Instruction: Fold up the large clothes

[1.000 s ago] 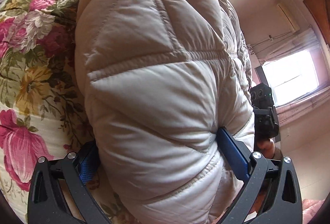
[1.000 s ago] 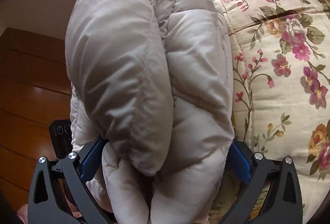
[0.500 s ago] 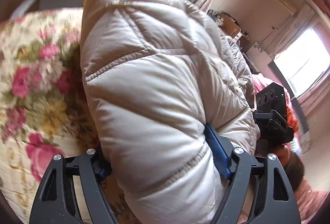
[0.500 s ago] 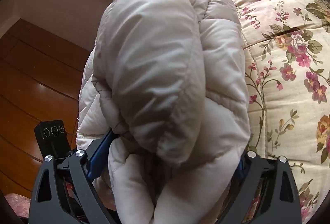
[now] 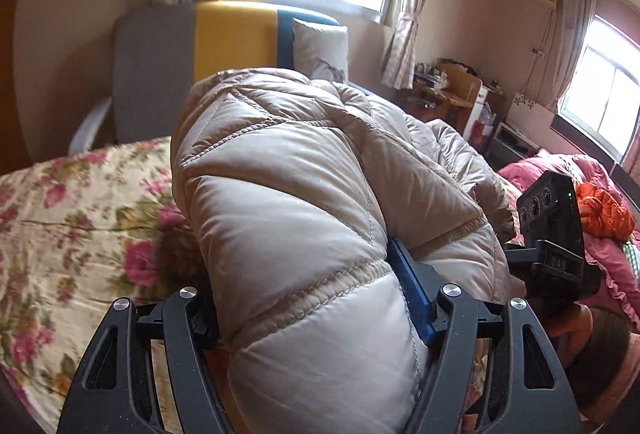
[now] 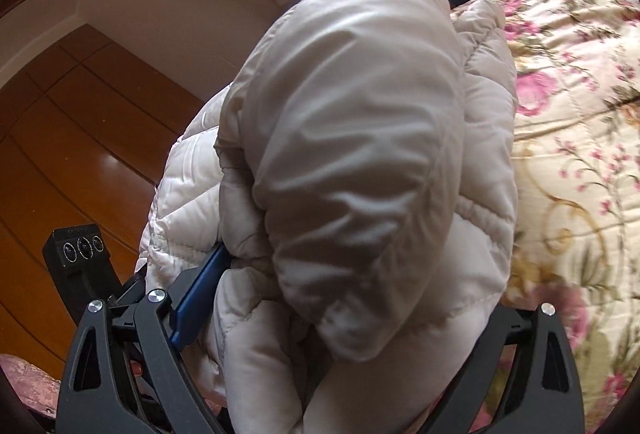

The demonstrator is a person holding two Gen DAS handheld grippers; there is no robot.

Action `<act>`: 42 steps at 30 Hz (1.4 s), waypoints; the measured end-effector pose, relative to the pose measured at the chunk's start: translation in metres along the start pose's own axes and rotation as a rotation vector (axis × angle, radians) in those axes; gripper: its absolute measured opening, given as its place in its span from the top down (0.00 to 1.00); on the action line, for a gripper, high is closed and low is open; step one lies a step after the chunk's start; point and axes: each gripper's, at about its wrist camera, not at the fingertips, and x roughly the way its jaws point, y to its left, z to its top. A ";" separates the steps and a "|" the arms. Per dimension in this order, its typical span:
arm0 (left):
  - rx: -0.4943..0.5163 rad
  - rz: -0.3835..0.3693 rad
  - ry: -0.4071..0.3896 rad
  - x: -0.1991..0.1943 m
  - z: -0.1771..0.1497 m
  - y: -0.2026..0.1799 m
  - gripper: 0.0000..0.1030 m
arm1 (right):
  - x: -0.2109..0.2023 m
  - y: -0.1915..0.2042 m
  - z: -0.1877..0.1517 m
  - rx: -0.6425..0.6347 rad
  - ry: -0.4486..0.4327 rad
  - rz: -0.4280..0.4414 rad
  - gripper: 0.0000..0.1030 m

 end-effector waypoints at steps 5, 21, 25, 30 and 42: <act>0.000 0.080 -0.074 -0.024 0.005 0.025 0.34 | 0.050 0.033 0.006 -0.057 0.000 0.061 0.10; -0.151 0.384 -0.206 -0.050 0.008 0.175 0.34 | 0.311 0.126 0.058 -0.281 0.165 0.165 0.10; -0.209 0.435 -0.137 -0.019 -0.010 0.213 0.34 | 0.373 0.128 0.060 -0.339 0.187 0.061 0.10; -0.243 0.463 -0.118 0.000 -0.035 0.221 0.18 | 0.386 0.095 0.069 -0.210 0.128 -0.030 0.02; -0.358 0.490 -0.150 -0.004 -0.050 0.226 0.04 | 0.378 0.219 0.077 -0.719 -0.206 -0.469 0.02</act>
